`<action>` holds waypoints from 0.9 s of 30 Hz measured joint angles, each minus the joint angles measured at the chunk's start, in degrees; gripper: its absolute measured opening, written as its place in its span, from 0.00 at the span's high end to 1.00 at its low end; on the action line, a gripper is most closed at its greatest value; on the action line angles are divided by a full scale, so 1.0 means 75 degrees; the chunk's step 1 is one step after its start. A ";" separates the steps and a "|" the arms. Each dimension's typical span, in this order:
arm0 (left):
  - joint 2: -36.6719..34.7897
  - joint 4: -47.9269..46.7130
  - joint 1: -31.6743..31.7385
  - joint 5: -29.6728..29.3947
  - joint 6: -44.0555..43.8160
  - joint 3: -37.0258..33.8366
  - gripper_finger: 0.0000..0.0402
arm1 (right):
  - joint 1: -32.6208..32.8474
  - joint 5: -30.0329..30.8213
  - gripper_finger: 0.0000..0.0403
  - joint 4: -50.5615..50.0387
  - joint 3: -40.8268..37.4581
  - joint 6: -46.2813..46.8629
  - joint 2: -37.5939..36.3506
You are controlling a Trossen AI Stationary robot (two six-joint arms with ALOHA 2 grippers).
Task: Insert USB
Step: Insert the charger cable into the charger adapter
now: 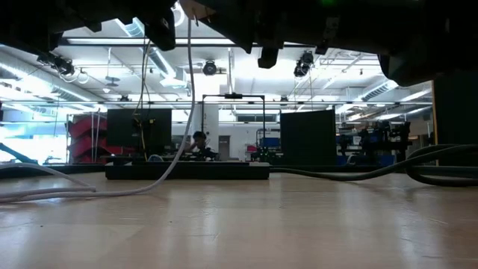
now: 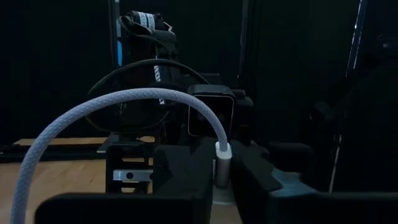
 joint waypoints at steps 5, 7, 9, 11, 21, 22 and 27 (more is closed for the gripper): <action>0.0006 0.0000 -0.0003 0.0003 -0.0003 0.0000 0.77 | -0.0001 0.0033 0.73 -0.0040 0.0003 0.0002 0.0000; 0.0006 -0.0006 0.0000 0.0000 -0.0061 0.0000 0.74 | -0.0003 0.0024 0.73 -0.0026 -0.0019 -0.0027 0.0000; 0.0000 -0.0031 0.0000 0.0000 -0.0104 -0.0002 0.72 | -0.0003 0.0030 0.73 -0.0023 -0.0044 -0.0027 0.0000; 0.0000 0.0021 0.0000 -0.0006 -0.0104 -0.0003 0.70 | -0.0003 0.0024 0.73 -0.0021 -0.0044 -0.0011 0.0000; 0.0000 0.0203 -0.0001 -0.0096 -0.0052 -0.0012 0.68 | 0.0029 0.0086 0.73 -0.0017 -0.0044 0.0019 -0.0003; 0.0000 0.0222 -0.0003 -0.0096 -0.0052 -0.0014 0.68 | 0.0029 0.0086 0.73 -0.0017 -0.0044 0.0022 -0.0003; -0.0013 0.0262 -0.0003 -0.0096 -0.0058 -0.0015 0.68 | 0.0029 0.0083 0.73 -0.0025 -0.0044 0.0043 -0.0012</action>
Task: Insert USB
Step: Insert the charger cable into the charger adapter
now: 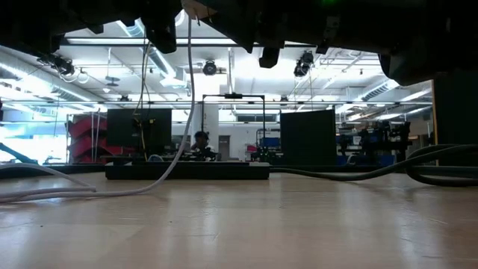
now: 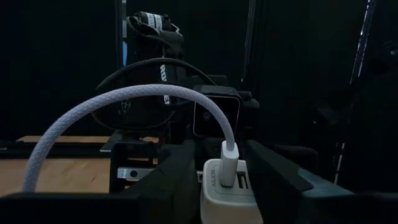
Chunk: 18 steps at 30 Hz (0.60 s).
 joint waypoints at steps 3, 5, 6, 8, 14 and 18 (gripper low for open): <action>-0.0212 -0.0322 0.0000 -0.0002 0.0006 -0.0003 0.68 | 0.0000 0.0002 0.73 -0.0007 -0.0003 0.0000 -0.0002; -0.0425 -0.0647 -0.0003 0.0000 0.0006 -0.0006 0.68 | 0.0000 -0.0001 0.73 0.0005 -0.0003 0.0003 -0.0008; -0.0527 -0.0806 -0.0003 -0.0003 0.0006 -0.0006 0.68 | 0.0000 -0.0003 0.73 0.0005 -0.0003 0.0011 -0.0013; -0.0697 -0.1063 -0.0003 -0.0003 0.0006 -0.0008 0.68 | 0.0000 -0.0022 0.73 0.0006 -0.0003 0.0029 -0.0017; -0.0777 -0.1207 -0.0003 -0.0003 0.0038 -0.0006 0.68 | 0.0000 -0.0050 0.73 -0.0026 -0.0009 0.0047 -0.0017; -0.0780 -0.1152 -0.0003 -0.0003 0.0062 -0.0006 0.67 | 0.0000 -0.0050 0.73 -0.0080 -0.0009 0.0055 -0.0017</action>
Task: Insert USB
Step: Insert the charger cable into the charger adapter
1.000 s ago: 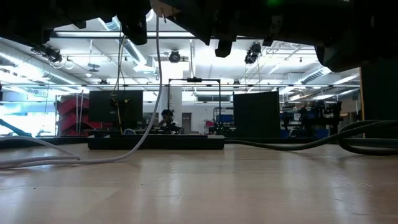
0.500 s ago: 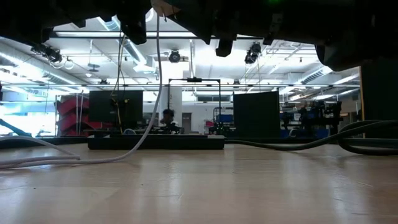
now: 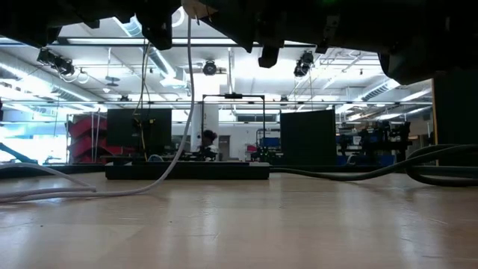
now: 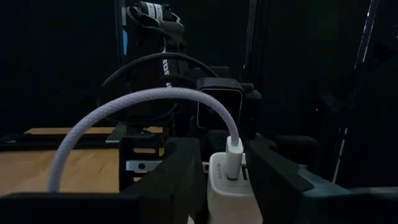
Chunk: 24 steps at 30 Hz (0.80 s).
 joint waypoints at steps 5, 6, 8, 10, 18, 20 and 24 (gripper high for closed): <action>-0.0025 0.0070 0.0000 0.0000 0.0007 0.0000 0.59 | 0.0001 -0.0010 0.73 -0.0061 -0.0003 0.0071 0.0000; -0.0025 0.0075 0.0000 0.0000 0.0007 0.0000 0.57 | 0.0001 -0.0032 0.73 -0.0102 -0.0005 0.0103 0.0002; -0.0025 0.0105 0.0000 -0.0006 0.0001 0.0001 0.53 | 0.0000 -0.0042 0.73 -0.0123 -0.0010 0.0123 0.0003; -0.0025 0.0108 0.0000 -0.0091 -0.0012 0.0003 0.49 | 0.0000 -0.0044 0.73 -0.0134 -0.0011 0.0128 0.0003; -0.0025 0.0119 0.0000 -0.0541 0.0127 0.0006 0.49 | 0.0000 -0.0046 0.73 -0.0148 -0.0011 0.0149 0.0011; -0.0025 0.0149 0.0000 -0.0539 0.0174 0.0006 0.53 | 0.0000 -0.0051 0.73 -0.0151 -0.0011 0.0153 0.0012; -0.0028 0.0147 0.0000 -0.0531 0.0173 0.0006 0.63 | -0.0003 -0.0043 0.73 -0.0157 -0.0014 0.0198 0.0013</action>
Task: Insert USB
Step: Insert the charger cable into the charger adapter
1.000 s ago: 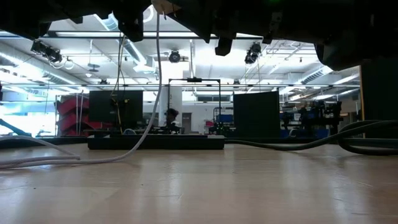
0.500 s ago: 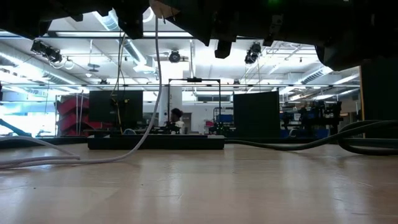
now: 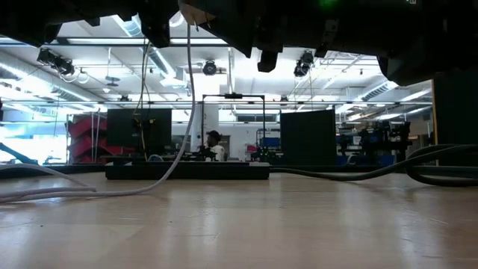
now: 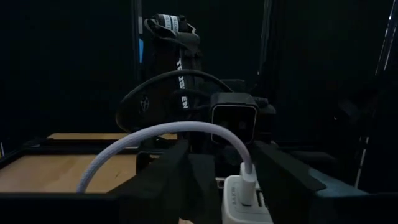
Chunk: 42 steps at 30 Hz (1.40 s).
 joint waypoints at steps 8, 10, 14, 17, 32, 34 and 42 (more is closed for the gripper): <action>-0.0015 -0.0341 -0.0009 0.0109 0.0021 0.0020 0.94 | -0.0014 0.0111 0.73 -0.0015 -0.0014 0.0007 0.0019; -0.0021 -0.0333 -0.0006 0.0132 0.0021 0.0026 0.97 | -0.0012 0.0103 0.73 0.0052 -0.0015 0.0004 0.0022; -0.0027 -0.0294 -0.0006 0.0126 0.0024 0.0037 0.98 | -0.0012 0.0076 0.73 0.0337 -0.0015 -0.0160 0.0034; -0.0033 -0.0309 -0.0005 0.0119 0.0022 0.0041 0.99 | -0.0012 0.0060 0.73 0.0417 -0.0020 -0.0181 0.0037; 0.0002 -0.0593 0.0009 0.0284 -0.0004 0.0026 1.00 | -0.0157 -0.0210 0.73 0.0482 -0.0020 0.0342 0.0046; 0.0002 -0.0610 0.0015 0.0283 -0.0002 0.0026 1.00 | -0.0189 -0.0239 0.73 0.0541 -0.0020 0.0383 0.0046; -0.0003 -0.0616 0.0028 0.0337 -0.0002 0.0026 1.00 | -0.0390 -0.0491 0.73 0.0790 -0.0023 0.0904 0.0046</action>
